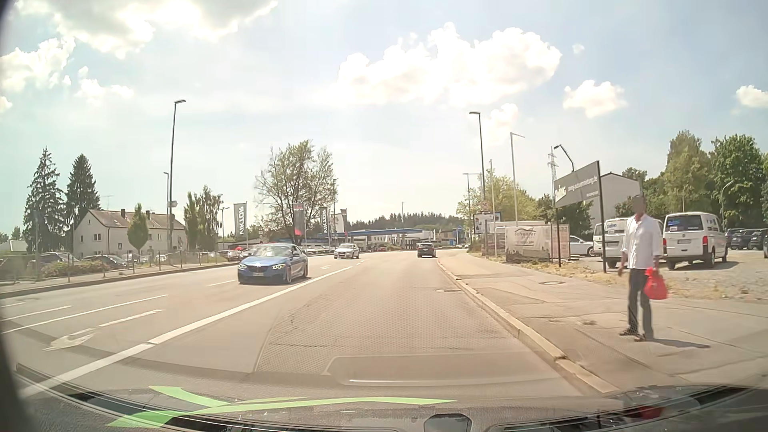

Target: Follow the waypoints while adhering to traffic rules and regulations

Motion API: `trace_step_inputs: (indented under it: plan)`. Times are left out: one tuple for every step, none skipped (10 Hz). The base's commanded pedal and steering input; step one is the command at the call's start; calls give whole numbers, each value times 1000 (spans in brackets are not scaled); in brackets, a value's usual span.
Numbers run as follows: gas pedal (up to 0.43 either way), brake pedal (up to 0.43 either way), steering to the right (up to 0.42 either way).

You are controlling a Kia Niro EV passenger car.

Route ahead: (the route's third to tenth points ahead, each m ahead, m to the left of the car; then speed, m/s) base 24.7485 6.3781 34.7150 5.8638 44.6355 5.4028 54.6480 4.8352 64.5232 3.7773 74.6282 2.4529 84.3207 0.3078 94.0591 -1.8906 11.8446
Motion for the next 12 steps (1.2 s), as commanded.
trace_step_inputs:
  plan:
    - [197, 0, -3]
    - [197, 0, -3]
    - [197, 0, -3]
    - [197, 0, -3]
    - [197, 0, -3]
    - [197, 0, -3]
    - [197, 0, -3]
    - [197, 0, -4]
    - [197, 0, -6]
    - [197, 0, -7]
    - [197, 0, -6]
    - [189, 0, -5]
